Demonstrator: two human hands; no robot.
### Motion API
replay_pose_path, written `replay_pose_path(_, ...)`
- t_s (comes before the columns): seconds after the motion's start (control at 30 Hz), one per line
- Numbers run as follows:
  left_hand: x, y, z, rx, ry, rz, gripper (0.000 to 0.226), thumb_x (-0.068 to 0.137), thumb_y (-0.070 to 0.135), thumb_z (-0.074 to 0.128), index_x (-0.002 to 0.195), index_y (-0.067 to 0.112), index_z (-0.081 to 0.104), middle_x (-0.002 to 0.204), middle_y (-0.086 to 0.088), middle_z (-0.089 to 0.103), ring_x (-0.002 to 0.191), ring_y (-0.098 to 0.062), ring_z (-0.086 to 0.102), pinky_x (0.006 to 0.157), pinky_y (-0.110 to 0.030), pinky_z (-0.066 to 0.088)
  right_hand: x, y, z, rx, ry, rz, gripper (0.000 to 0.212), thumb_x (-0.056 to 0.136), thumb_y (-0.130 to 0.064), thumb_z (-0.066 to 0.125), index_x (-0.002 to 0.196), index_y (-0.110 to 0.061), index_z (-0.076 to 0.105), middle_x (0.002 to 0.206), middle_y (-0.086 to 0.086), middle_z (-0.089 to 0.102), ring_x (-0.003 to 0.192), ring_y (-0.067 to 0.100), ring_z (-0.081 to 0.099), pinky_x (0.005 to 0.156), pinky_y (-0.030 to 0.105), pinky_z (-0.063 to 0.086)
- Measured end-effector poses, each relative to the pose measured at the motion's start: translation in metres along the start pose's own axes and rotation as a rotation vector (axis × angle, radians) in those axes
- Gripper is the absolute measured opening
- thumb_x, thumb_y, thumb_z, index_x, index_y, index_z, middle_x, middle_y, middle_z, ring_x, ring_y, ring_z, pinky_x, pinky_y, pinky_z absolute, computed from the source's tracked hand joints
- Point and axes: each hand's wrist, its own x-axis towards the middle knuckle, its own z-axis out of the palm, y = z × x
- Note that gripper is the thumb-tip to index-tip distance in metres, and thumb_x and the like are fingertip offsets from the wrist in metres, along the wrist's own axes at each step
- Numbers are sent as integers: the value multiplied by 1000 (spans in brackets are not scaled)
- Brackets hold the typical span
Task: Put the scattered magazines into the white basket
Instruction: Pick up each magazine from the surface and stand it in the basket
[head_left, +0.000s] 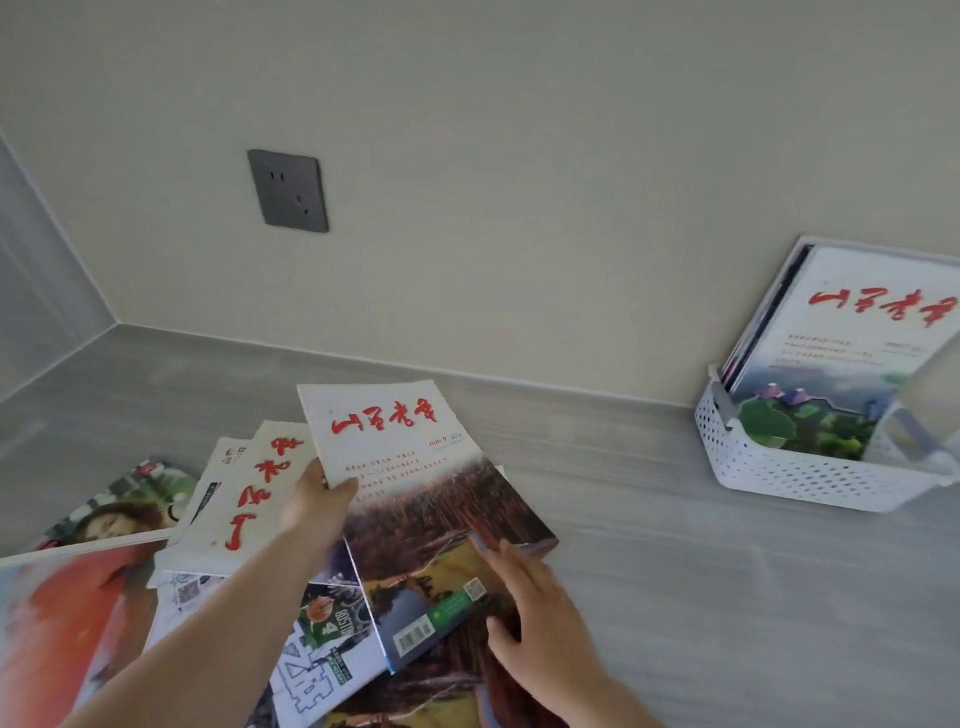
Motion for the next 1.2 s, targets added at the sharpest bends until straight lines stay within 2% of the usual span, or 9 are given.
replay_pose_path(0.27,-72,71,38,-96,-169,413,34,88,3,47,120,15,49,111,11,54,98,-8,52,81,-18,40,15,57,-97,677,246,367,75,82,-10,62,142,-7,16,145,10,30,135,23,29,112,35,25)
replay_pose_path(0.37,-98,105,68,-208,-263,487,32,87,-2,45,106,23,52,103,16,60,90,3,57,73,-13,43,5,84,-136,906,200,335,55,83,1,57,131,-7,33,123,13,54,108,22,53,85,20,49)
replay_pose_path(0.63,-133,168,185,-145,-303,547,24,86,-1,49,100,17,56,103,2,61,97,-21,59,83,-32,48,-32,184,-242,647,375,352,7,79,6,57,80,8,63,60,22,58,59,14,51,61,25,41)
replay_pose_path(0.7,-139,183,217,-137,-261,573,21,84,1,54,100,12,61,98,-1,63,91,-23,61,83,-36,51,-32,207,-268,604,507,357,6,77,10,55,80,9,60,48,2,57,49,8,48,57,23,38)
replay_pose_path(0.83,-145,220,279,-85,-233,702,17,80,3,60,96,7,65,79,-1,64,72,-16,58,70,-21,50,-29,240,-324,541,736,335,35,74,16,46,68,-18,55,60,-3,56,54,5,53,51,15,41)
replay_pose_path(0.9,-146,239,304,-83,-265,727,17,79,5,61,95,10,66,72,8,61,64,-3,55,54,-5,45,-29,256,-345,459,798,340,29,75,14,46,69,-13,55,62,0,56,49,-1,53,43,7,37)
replay_pose_path(0.97,-146,251,328,-114,-302,702,18,79,6,62,96,10,66,74,10,61,64,1,54,49,1,43,-25,274,-358,390,793,367,12,77,8,49,75,3,60,70,13,60,65,21,59,55,24,43)
replay_pose_path(1.07,-144,250,359,-85,-346,641,16,79,8,63,94,8,68,74,10,62,66,1,56,50,0,44,-19,299,-366,406,712,462,23,82,-4,54,102,3,60,102,20,64,92,30,59,79,39,46)
replay_pose_path(1.2,-133,228,388,-64,-419,486,13,78,6,63,89,13,67,88,0,65,81,-18,62,78,-28,50,-18,324,-364,410,714,433,27,81,2,56,107,1,61,109,18,64,99,30,59,73,26,37)
